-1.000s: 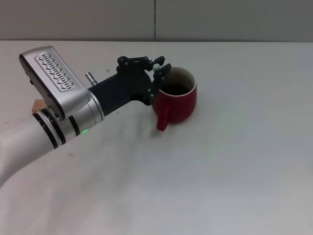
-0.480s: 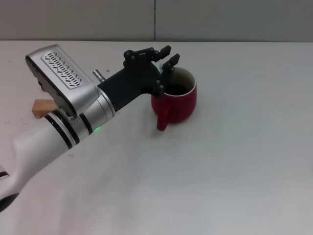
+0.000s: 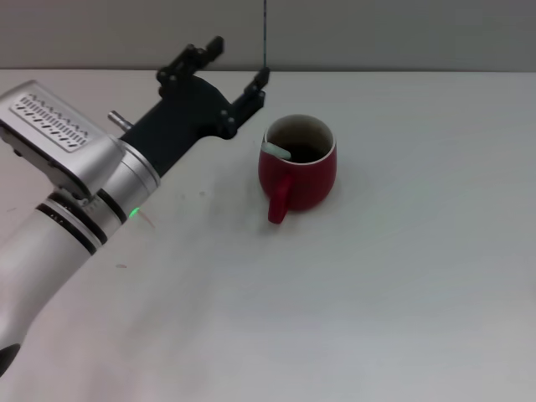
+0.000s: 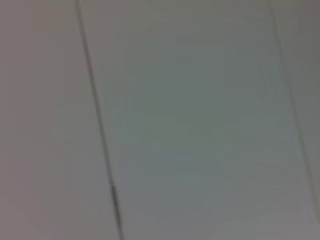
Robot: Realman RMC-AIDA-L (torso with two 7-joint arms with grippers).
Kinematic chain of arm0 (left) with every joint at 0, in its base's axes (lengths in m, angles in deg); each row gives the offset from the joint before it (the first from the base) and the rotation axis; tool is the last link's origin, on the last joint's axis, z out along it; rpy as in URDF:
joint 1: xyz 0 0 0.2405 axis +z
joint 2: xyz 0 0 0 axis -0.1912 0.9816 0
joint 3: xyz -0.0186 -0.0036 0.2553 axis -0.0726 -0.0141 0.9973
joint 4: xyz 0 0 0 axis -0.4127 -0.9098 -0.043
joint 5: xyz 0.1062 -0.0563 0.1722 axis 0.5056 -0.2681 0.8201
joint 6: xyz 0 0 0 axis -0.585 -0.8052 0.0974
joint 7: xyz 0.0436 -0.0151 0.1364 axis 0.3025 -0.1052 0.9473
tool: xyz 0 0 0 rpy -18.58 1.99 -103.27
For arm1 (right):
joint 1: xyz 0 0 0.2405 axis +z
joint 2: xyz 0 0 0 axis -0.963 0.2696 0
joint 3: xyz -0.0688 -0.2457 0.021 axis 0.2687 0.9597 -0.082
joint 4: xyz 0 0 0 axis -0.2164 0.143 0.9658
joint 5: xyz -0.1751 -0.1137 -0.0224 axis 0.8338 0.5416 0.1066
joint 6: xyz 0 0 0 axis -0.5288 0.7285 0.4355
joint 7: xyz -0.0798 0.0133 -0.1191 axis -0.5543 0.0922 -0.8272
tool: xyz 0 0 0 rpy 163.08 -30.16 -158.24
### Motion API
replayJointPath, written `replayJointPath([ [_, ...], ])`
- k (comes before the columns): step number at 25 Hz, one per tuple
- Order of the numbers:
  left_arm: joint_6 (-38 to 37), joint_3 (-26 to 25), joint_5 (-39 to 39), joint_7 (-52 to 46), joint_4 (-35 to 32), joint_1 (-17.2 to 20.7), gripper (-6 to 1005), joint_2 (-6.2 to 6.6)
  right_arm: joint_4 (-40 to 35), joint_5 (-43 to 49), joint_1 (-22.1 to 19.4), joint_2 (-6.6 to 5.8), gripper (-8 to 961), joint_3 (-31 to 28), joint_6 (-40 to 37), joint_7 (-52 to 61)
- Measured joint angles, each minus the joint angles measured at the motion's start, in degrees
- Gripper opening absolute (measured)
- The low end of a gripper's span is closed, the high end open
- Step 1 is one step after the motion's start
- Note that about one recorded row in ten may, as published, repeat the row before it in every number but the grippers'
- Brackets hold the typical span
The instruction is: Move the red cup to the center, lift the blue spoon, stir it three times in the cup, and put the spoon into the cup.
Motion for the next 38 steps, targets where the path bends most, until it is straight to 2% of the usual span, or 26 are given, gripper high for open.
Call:
replayJointPath([
  [1,0.0,0.0,0.0,0.0,0.0,0.0,516,0.0,0.0,0.0,0.0,0.0,776,0.0,0.0,0.0],
  [5,-0.9,-7.7,0.0,-2.0,0.3,3.8,677,0.56,0.0,0.0,-0.1,0.0,776,0.0,0.0,0.0],
  [7,-3.3,-12.0,0.0,-4.1,-1.8,5.7,743,1.0,0.0,0.0,-0.1,0.0,776,0.0,-0.3,0.0],
  [9,-4.2,-13.5,0.0,-4.6,-2.8,6.2,810,1.03,-0.1,0.0,-0.1,0.0,776,0.0,-0.6,0.0],
  [10,-6.2,-17.2,0.0,-5.1,-5.7,7.3,810,0.68,-0.1,0.0,-0.2,0.0,776,0.0,-1.2,0.0],
  [11,-6.2,-17.2,0.0,-5.1,-5.7,7.3,810,0.68,-0.1,0.0,-0.2,0.0,776,0.0,-1.2,0.0],
  [12,-8.4,-21.3,0.0,-5.2,-9.2,7.9,810,-0.19,-0.1,-0.1,-0.3,0.0,776,0.0,-1.8,0.0],
  [14,-9.3,-22.8,0.0,-5.2,-10.7,8.0,810,-0.56,-0.1,-0.2,-0.4,0.0,776,0.0,-2.1,0.0],
  [17,-12.0,-28.0,0.0,-5.3,-17.6,8.1,810,-1.66,0.0,-0.4,-0.6,0.0,776,0.0,-2.9,0.0],
  [22,-12.3,-29.1,-1.0,-5.3,-20.8,9.0,810,-2.43,0.0,-0.4,-0.6,0.0,777,-0.1,-3.8,0.0],
  [38,-15.3,-29.2,-2.4,-5.2,-22.7,11.0,810,-2.49,-0.2,-0.4,0.2,-0.09,777,-0.1,-3.9,0.0],
])
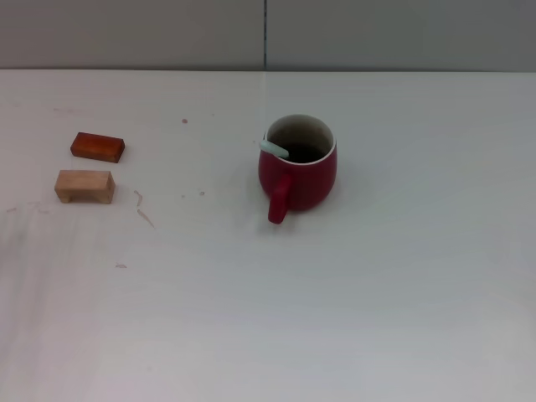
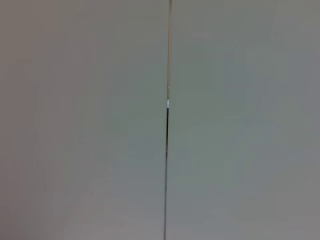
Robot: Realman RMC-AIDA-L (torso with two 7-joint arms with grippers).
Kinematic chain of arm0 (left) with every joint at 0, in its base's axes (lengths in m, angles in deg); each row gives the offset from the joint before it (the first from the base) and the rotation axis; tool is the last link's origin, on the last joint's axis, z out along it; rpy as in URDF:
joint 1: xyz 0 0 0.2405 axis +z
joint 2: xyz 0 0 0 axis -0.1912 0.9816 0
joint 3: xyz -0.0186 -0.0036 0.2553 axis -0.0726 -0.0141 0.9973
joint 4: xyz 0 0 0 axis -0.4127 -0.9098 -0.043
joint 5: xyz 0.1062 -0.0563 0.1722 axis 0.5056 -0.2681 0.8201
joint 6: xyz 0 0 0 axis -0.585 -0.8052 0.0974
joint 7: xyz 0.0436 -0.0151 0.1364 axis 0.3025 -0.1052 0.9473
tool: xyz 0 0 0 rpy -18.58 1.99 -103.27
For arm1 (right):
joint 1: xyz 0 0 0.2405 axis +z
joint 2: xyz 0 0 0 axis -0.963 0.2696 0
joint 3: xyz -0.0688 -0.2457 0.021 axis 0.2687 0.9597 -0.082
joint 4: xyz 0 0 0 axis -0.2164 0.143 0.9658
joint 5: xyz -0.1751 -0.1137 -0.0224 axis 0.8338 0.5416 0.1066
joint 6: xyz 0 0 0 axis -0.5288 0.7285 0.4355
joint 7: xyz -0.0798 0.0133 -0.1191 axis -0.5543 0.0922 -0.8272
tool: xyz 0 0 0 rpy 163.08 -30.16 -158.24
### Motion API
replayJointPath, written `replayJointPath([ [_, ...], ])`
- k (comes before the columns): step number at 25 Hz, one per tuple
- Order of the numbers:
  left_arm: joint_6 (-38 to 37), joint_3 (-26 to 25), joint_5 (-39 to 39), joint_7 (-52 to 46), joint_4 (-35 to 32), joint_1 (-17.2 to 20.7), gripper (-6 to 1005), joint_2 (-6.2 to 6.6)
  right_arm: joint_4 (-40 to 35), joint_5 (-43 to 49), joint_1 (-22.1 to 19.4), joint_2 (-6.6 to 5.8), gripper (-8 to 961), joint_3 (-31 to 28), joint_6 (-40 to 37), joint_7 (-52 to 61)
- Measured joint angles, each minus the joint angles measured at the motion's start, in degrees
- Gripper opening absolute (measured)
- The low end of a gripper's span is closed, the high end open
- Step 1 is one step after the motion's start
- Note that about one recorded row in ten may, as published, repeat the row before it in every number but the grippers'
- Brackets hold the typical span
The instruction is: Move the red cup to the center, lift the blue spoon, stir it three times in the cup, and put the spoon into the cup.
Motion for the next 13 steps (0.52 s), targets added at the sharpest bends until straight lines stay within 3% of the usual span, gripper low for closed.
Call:
replayJointPath([
  [13,-1.7,-0.1,-1.0,1.1,-1.0,-0.3,810,0.19,0.0,0.0,1.6,-0.05,777,-0.2,0.4,0.0],
])
